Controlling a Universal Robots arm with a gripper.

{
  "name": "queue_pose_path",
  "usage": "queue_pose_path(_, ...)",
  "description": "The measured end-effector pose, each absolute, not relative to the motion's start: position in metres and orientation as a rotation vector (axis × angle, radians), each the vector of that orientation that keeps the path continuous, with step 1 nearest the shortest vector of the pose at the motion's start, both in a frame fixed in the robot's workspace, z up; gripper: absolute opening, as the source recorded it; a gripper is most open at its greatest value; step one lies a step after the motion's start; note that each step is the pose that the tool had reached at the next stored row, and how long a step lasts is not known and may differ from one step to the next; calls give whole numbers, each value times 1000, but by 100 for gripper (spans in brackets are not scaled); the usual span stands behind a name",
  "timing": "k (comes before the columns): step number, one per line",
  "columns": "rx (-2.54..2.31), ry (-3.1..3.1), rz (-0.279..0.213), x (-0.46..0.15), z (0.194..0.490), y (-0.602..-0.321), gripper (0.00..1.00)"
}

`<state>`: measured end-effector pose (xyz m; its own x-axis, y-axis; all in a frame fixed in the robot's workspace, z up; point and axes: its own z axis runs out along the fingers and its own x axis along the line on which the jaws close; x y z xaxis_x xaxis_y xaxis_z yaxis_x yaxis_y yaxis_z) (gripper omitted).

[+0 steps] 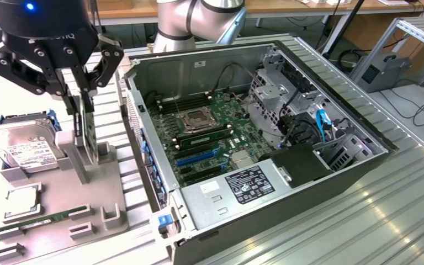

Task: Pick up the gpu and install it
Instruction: 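Pick up the gpu and move the gpu toward the slot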

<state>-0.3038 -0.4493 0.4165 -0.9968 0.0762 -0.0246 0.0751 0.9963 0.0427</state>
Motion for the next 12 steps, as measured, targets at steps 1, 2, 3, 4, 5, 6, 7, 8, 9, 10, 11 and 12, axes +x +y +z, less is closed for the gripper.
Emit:
queue_pose_path(1, 118, 3113, 65, -304, 418, -449, 26)
queue_pose_path(2, 118, 3112, 65, -304, 419, -449, 26)
queue_pose_path(3, 118, 3112, 65, -304, 421, -449, 26)
queue_pose_path(4, 118, 3112, 66, -304, 422, -449, 26)
queue_pose_path(5, 118, 3112, 66, -304, 423, -449, 26)
queue_pose_path(6, 118, 3113, 66, -304, 424, -449, 26)
queue_pose_path(7, 118, 3112, 67, -304, 425, -449, 26)
queue_pose_path(8, 118, 3112, 68, -304, 426, -449, 26)
queue_pose_path(9, 118, 3112, 68, -304, 427, -449, 26)
queue_pose_path(10, 118, 3112, 69, -304, 427, -449, 26)
queue_pose_path(11, 118, 3112, 69, -304, 428, -449, 26)
queue_pose_path(12, 118, 3112, 69, -304, 428, -449, 26)
